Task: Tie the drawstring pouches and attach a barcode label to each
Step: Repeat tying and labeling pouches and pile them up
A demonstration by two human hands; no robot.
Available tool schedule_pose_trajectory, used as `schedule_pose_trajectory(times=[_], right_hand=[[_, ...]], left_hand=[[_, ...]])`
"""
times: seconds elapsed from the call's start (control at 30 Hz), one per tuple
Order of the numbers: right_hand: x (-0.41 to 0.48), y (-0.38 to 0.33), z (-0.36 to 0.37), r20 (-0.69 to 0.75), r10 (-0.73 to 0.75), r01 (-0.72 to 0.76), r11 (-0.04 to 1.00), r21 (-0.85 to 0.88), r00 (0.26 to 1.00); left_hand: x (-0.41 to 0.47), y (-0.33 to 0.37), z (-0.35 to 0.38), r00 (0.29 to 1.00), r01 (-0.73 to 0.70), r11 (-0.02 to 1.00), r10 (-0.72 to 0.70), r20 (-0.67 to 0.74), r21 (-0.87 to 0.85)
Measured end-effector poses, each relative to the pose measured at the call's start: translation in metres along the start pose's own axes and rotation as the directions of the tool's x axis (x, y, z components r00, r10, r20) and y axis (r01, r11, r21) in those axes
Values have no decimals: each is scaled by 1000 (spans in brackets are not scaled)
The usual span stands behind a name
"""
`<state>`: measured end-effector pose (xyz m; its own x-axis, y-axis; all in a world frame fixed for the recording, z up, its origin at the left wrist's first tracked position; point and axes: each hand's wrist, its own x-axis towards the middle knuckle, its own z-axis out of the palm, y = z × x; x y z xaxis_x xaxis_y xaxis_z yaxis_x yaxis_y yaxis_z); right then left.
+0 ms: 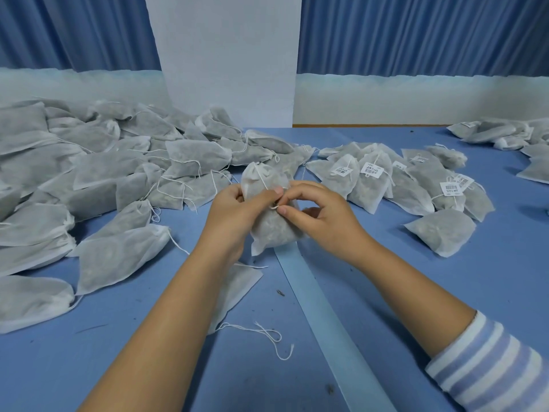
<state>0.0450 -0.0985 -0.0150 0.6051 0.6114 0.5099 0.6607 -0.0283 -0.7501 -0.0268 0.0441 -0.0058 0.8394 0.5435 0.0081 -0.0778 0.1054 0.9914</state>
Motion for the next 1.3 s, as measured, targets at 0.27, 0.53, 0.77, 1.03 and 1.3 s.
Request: schedule_pose_trajectory(times=[0.27, 0.53, 0.77, 1.03, 1.3], right_hand=[[5, 9, -8, -98, 205, -214, 974, -79, 974], [3, 26, -11, 125, 611, -588, 789, -180, 781], [1, 28, -7, 159, 456, -461, 887, -1, 876], [2, 21, -10, 102, 301, -305, 952, 29, 948], [0, 23, -9, 2, 119, -117, 979, -170, 993]], left_hand=[[14, -4, -19, 998, -1, 990, 10, -60, 139], [28, -6, -44, 966, 250, 961, -256, 38, 118], [22, -6, -42, 899, 346, 933, -359, 251, 96], [20, -11, -39, 824, 485, 860, -388, 413, -159], [24, -16, -40, 798, 534, 779, -336, 500, -328]])
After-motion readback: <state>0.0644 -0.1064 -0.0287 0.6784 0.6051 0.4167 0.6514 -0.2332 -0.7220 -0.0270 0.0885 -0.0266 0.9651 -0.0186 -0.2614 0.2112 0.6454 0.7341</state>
